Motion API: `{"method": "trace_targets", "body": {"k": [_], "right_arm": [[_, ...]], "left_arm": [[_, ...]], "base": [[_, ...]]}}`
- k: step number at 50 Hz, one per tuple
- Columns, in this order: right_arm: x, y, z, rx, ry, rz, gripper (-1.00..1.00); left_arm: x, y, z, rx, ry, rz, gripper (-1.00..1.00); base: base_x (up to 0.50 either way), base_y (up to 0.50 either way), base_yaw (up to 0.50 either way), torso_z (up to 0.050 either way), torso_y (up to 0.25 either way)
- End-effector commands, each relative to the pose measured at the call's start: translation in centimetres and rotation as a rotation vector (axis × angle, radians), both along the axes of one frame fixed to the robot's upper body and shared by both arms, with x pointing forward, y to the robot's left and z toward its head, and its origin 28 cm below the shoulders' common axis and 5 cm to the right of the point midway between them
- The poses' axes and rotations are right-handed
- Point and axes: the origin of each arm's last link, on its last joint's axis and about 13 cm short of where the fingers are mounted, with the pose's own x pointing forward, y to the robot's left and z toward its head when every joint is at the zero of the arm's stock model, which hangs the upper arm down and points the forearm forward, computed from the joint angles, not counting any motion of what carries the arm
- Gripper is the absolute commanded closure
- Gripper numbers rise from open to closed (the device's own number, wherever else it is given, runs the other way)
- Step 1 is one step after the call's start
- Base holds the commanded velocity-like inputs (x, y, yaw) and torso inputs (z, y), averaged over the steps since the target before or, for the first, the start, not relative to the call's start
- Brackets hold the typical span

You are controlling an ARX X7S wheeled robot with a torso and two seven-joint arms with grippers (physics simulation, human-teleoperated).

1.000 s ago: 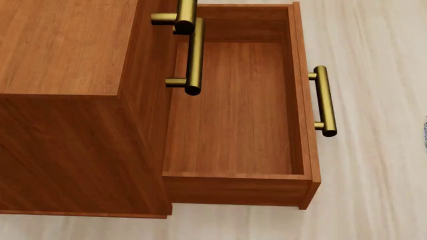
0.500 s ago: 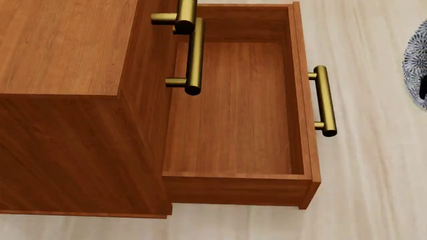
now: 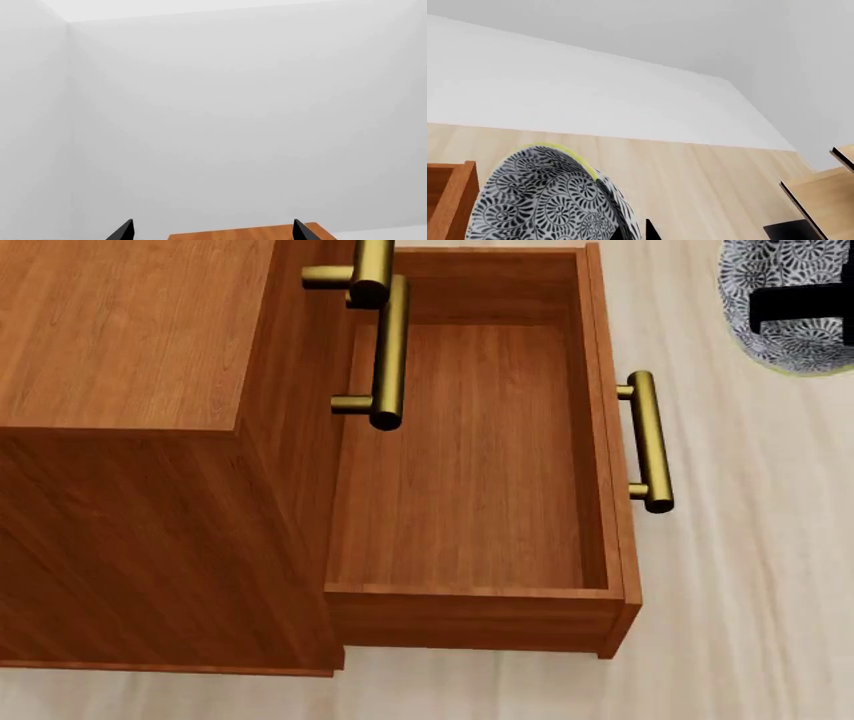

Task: Put the bowl in the bottom drawer of the cabinet.

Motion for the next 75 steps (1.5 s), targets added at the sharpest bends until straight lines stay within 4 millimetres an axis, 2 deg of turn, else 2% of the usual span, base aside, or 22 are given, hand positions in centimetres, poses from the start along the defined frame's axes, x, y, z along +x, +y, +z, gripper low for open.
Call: {"method": "trace_targets", "body": {"k": [1, 16, 46, 75], "right_arm": [[1.7, 1.3, 1.1, -0.028, -0.008, 0.038, 1.0], [3.6, 3.4, 1.0, -0.041, 0.019, 0.131, 1.0], [5.9, 6.3, -0.1, -0.082, 0.068, 0.24, 1.0], [7.1, 7.8, -2.0, -0.109, 0.124, 0.298, 1.0]], "left_arm": [[0.1, 0.0, 0.1, -0.002, 0.0, 0.001, -1.0], [0.1, 0.1, 0.1, -0.001, 0.0, 0.002, -1.0], [0.1, 0.1, 0.0, 0.002, 0.002, 0.007, -1.0], [-0.1, 0.3, -0.2, 0.0, 0.005, 0.014, -1.0]], "base": [[0.0, 0.0, 0.0, 0.0, 0.0], [0.0, 0.0, 0.0, 0.0, 0.0], [0.0, 0.0, 0.0, 0.0, 0.001], [0.0, 0.0, 0.0, 0.0, 0.0]]}}
